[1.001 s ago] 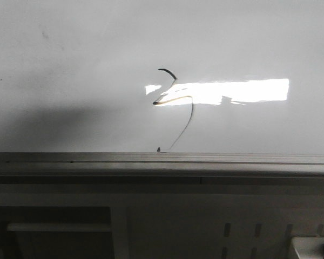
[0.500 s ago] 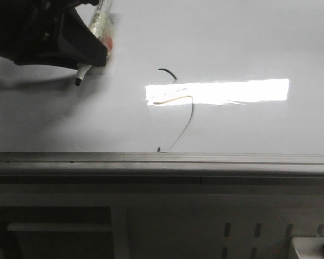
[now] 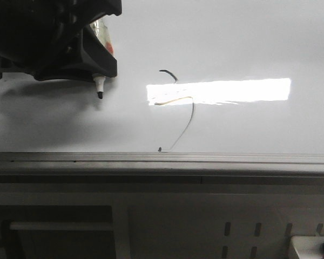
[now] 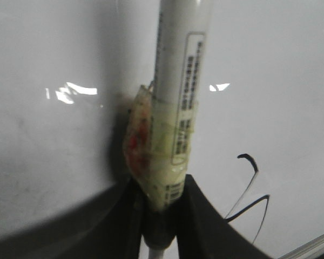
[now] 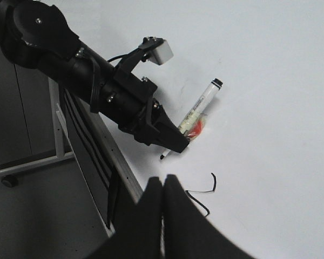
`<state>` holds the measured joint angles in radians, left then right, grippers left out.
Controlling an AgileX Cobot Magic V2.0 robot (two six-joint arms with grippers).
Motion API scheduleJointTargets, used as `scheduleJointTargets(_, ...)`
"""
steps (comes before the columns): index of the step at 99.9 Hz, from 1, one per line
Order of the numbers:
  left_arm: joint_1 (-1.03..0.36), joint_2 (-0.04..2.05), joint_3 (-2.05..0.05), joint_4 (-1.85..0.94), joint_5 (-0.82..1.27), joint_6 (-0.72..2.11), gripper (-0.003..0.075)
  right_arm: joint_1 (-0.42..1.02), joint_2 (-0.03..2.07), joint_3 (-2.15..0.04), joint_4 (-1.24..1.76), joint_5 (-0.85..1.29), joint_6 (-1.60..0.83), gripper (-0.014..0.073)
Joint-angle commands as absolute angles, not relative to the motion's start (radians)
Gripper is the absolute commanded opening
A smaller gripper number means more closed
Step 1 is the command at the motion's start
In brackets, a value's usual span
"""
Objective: Write number 3 on whiteboard
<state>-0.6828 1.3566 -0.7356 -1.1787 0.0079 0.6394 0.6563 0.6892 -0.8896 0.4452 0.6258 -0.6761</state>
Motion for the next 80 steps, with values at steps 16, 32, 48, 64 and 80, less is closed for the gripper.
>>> scheduleJointTargets(16, -0.667, 1.421, -0.745, -1.216, -0.123, 0.629, -0.002, 0.65, 0.694, -0.914, 0.467, 0.547, -0.672, -0.0064)
scheduleJointTargets(32, -0.667, 1.421, -0.745, -1.214, -0.146, 0.631, -0.002, 0.65, 0.694, -0.914, 0.467, 0.547, -0.672, -0.0064)
scheduleJointTargets(48, -0.667, 1.421, -0.745, -1.212, -0.15, 0.631, -0.002, 0.65, 0.694, -0.914, 0.467, 0.543, -0.672, -0.0064)
scheduleJointTargets(64, -0.667, 1.421, -0.745, -1.21, -0.15, 0.635, -0.0013, 0.65, 0.707, -0.914, 0.467, 0.543, -0.672, -0.0064)
scheduleJointTargets(80, -0.667, 1.421, -0.745, -1.21, -0.159, 0.635, 0.0134, 0.65, 0.724, -0.914, 0.467, 0.543, -0.672, -0.0064)
